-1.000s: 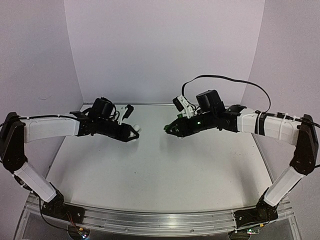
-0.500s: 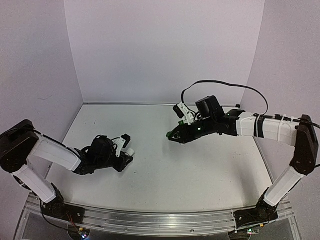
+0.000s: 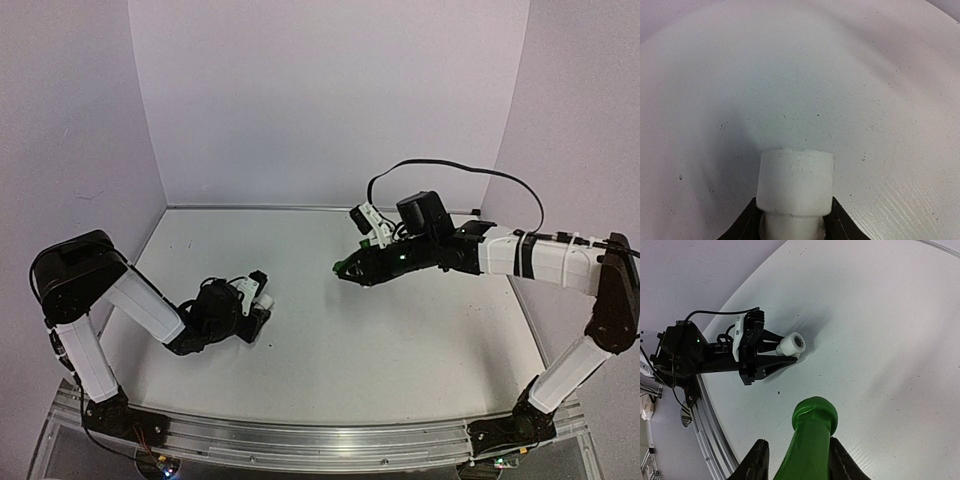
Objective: Install the water faucets
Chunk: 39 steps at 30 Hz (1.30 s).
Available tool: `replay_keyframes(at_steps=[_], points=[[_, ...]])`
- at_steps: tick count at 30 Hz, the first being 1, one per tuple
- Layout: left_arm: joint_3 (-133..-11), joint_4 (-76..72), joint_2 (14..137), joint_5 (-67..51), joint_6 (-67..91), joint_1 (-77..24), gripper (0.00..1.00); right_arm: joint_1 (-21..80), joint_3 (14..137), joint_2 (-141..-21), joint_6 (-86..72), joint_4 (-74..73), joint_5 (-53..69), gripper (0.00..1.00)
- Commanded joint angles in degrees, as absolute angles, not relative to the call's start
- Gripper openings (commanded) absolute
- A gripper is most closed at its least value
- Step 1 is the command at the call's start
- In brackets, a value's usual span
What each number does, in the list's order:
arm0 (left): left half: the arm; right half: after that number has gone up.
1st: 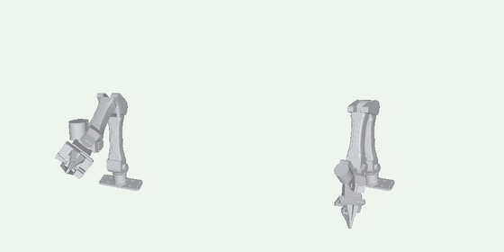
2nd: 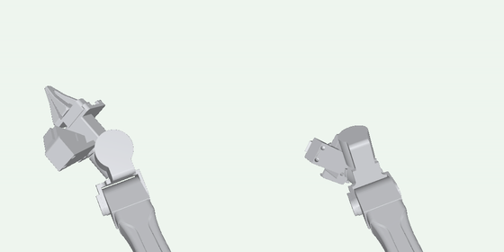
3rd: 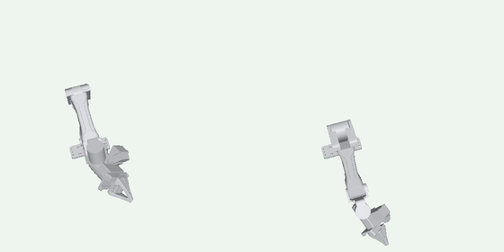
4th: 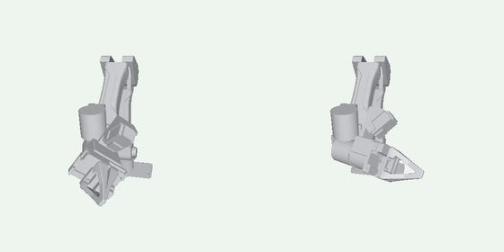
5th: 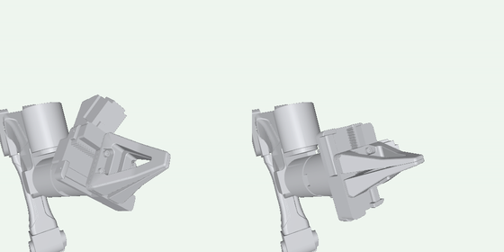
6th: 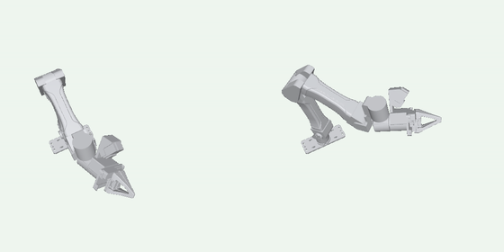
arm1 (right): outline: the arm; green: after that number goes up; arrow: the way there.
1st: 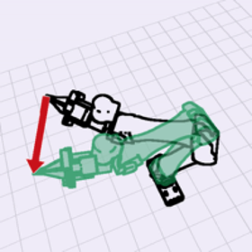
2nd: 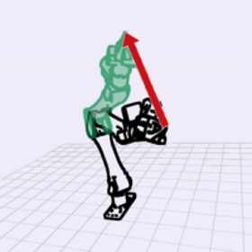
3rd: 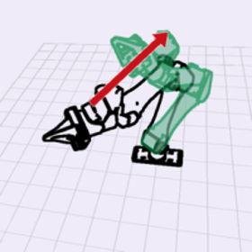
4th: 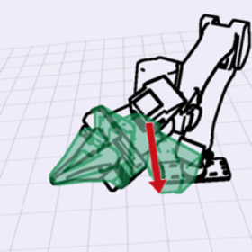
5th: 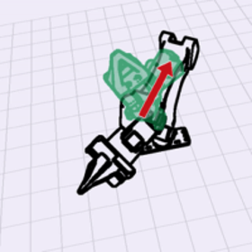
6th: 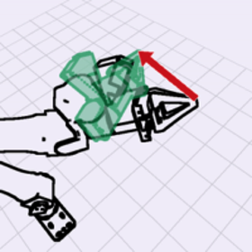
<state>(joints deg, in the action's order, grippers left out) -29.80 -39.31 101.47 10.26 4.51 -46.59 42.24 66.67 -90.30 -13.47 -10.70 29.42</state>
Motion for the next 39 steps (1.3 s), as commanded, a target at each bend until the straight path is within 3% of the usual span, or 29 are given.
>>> replay_keyframes(at_steps=[1,5,7,12,16,20,23,31,36,37,39], points=[[-30.6,-43.7,101.4,12.0,5.4,-46.9,0.56,42.3,66.6,-88.4,-13.9,-7.8,30.5,0.0],[-28.3,-43.5,96.5,11.3,8.2,-46.9,0.87,42.3,66.9,-88.6,-13.5,-7.8,31.3,0.0],[-26.7,-41.8,91.9,10.5,10.3,-46.9,0.95,42.3,66.9,-88.4,-12.5,-7.7,32.0,0.0],[-26.1,-30.5,73.0,8.0,16.5,-46.9,0.99,42.3,67.7,-88.8,-9.8,-7.7,33.8,0.0],[-30.9,-17.5,63.4,2.9,22.3,-45.9,0.99,42.3,68.9,-90.3,-7.2,-5.9,42.9,0.0],[-36.2,-18.3,63.9,-20.4,26.5,-43.8,0.94,42.4,69.5,-91.9,-5.5,-1.0,55.6,0.0],[-39.8,-23.4,68.1,-39.3,25.3,-44.2,0.84,42.8,70.4,-93.3,-7.6,4.3,63.4,0.0],[-46.4,-30.4,77.8,-57.5,24.7,-45.2,0.81,46.3,72.2,-93.8,-9.6,9.1,71.0,0.0],[-47.2,-31.6,79.1,-60.1,24.9,-45.4,0.75,46.6,72.3,-94.0,-10.0,9.1,71.3,0.0],[-47.3,-31.7,79.2,-60.3,25.1,-45.4,0.71,46.7,72.3,-94.3,-10.1,9.1,71.5,0.0],[-47.8,-31.8,79.7,-60.5,25.5,-45.4,0.54,46.8,72.3,-94.7,-10.1,9.0,71.8,0.0]])
